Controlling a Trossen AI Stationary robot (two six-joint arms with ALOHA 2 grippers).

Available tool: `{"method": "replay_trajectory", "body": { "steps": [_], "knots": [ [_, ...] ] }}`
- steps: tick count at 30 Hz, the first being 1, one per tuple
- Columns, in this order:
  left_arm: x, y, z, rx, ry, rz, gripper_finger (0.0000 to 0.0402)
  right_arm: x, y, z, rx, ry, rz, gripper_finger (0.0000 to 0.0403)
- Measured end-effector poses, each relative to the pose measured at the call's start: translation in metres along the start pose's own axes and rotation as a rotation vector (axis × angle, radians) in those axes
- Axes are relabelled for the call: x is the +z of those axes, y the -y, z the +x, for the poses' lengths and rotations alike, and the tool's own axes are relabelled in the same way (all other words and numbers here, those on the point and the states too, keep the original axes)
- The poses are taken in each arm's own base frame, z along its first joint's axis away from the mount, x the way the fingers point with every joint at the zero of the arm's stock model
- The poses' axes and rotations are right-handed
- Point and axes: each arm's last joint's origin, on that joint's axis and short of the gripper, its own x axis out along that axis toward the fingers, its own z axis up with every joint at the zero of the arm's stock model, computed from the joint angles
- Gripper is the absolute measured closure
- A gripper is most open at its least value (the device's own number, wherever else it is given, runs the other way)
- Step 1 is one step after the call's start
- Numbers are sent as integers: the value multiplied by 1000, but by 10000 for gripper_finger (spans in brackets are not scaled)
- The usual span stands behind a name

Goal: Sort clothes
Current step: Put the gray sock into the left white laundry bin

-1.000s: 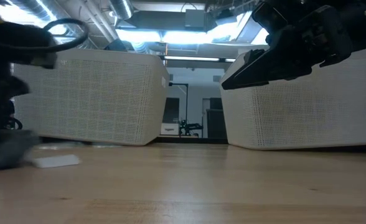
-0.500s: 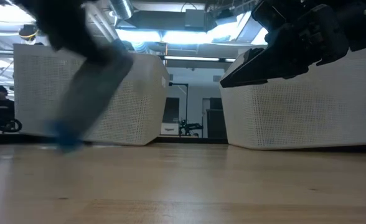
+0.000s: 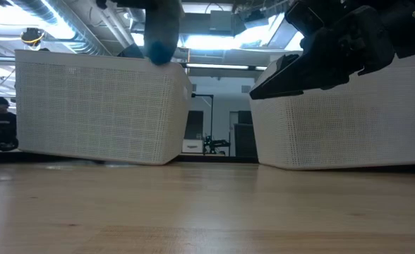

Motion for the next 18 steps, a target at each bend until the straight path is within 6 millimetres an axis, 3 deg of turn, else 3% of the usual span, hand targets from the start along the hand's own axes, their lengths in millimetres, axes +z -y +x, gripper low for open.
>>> {"method": "replay_trajectory", "body": {
  "steps": [4,11,18],
  "knots": [
    [6,-25,26,111,47,32,397,-2,0,2,-1,-7,-2,139],
    [-6,-62,71,227,24,-28,396,-15,-3,15,-4,-40,-11,139],
    [-22,-71,95,224,-36,-37,376,-16,-2,16,-36,-43,-12,139]
  ]
}}
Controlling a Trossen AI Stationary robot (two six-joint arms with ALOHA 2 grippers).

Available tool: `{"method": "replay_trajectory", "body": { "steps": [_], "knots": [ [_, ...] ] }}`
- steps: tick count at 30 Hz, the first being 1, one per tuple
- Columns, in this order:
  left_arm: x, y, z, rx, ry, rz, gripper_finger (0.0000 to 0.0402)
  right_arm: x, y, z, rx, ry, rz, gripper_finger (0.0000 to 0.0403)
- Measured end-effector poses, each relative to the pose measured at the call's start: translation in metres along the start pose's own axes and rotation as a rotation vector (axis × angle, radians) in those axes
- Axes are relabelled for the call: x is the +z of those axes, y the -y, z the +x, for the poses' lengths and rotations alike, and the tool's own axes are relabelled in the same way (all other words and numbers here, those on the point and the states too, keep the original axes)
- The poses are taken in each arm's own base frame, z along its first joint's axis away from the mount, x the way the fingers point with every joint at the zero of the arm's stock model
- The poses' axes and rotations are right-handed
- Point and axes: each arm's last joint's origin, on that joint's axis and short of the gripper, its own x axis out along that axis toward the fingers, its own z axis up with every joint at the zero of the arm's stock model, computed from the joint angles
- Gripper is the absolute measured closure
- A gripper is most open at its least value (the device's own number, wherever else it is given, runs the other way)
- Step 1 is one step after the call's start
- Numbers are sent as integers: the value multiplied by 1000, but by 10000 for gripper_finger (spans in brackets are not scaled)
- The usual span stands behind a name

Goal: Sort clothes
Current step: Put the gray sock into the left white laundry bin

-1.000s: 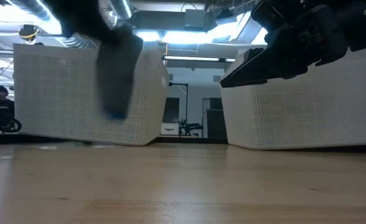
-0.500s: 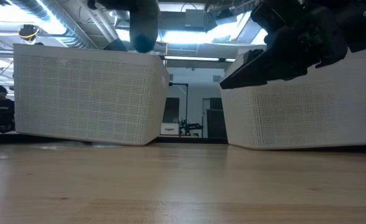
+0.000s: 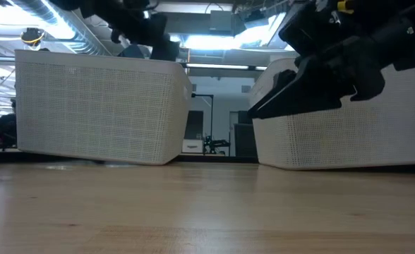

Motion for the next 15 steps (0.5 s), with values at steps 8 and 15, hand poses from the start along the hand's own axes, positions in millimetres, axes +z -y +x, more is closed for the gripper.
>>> {"method": "replay_trajectory", "body": {
  "steps": [8,15],
  "knots": [
    [-10,-2,4,10,-80,-15,304,0,0,0,0,-1,0,139],
    [9,-9,-24,-52,-164,90,245,2,0,-1,1,7,2,139]
  ]
}}
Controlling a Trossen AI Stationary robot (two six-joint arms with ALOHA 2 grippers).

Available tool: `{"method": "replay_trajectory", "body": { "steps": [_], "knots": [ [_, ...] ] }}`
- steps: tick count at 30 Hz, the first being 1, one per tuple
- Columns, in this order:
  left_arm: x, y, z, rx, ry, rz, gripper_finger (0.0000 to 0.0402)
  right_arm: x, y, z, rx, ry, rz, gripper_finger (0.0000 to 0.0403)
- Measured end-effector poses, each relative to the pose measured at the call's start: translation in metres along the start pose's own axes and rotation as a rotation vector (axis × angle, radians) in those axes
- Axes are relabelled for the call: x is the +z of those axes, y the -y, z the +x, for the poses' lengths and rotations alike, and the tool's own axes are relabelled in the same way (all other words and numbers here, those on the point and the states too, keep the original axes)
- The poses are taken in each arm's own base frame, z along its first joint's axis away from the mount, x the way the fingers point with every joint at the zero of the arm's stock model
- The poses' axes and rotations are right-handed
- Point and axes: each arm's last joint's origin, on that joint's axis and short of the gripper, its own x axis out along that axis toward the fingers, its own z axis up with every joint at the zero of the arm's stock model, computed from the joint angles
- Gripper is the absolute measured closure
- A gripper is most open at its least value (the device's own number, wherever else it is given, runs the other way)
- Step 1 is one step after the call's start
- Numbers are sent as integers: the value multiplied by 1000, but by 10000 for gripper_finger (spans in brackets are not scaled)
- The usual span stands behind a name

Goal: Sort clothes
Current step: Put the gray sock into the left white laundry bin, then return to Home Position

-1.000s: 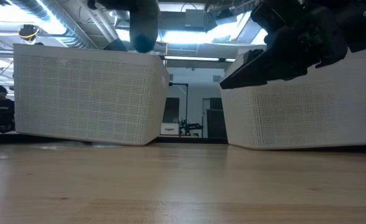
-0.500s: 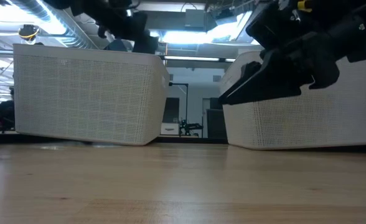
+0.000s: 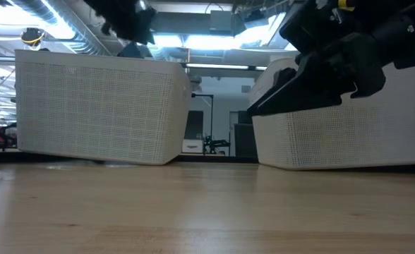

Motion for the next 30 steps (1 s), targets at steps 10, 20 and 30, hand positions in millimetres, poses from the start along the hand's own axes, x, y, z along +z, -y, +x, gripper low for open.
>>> {"method": "replay_trajectory", "body": {
  "steps": [10,20,30],
  "knots": [
    [8,18,-68,-583,150,66,253,30,2,-17,68,65,20,139],
    [-41,65,-93,-931,147,125,317,67,19,-77,75,173,79,149],
    [-101,72,-92,-1018,207,52,398,75,30,-120,118,200,107,302]
  ]
}}
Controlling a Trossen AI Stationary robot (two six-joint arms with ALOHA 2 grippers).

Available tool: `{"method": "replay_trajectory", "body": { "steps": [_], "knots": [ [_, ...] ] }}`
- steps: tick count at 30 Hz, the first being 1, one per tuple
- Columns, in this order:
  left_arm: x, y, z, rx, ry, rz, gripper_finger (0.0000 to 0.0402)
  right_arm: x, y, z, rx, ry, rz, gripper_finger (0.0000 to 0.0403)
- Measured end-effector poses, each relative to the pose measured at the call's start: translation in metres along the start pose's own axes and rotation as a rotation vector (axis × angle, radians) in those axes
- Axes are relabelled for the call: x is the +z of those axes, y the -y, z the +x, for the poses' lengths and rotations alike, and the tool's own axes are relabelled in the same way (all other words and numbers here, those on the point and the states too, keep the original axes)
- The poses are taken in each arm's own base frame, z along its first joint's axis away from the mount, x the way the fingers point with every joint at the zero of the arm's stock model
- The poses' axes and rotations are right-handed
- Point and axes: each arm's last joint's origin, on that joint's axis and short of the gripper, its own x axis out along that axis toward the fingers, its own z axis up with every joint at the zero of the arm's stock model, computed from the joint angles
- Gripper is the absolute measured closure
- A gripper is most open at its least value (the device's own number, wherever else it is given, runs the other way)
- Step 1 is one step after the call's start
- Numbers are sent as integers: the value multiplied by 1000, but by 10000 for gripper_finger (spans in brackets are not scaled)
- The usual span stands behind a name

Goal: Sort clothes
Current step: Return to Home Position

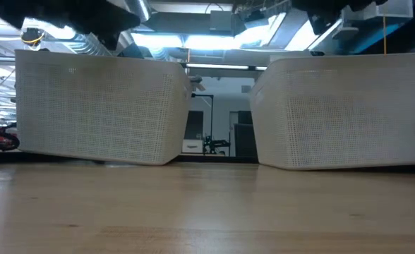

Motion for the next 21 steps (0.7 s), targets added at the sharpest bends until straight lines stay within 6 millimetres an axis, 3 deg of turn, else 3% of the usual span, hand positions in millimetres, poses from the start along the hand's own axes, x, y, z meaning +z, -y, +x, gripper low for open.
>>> {"method": "replay_trajectory", "body": {
  "steps": [7,14,21],
  "knots": [
    [-25,1,-4,-17,67,-44,399,-23,2,-10,61,25,4,396],
    [-37,2,-6,-14,91,-57,397,-55,8,-36,98,146,66,379],
    [-38,2,-6,-8,87,-60,397,-78,13,-54,114,195,100,387]
  ]
}}
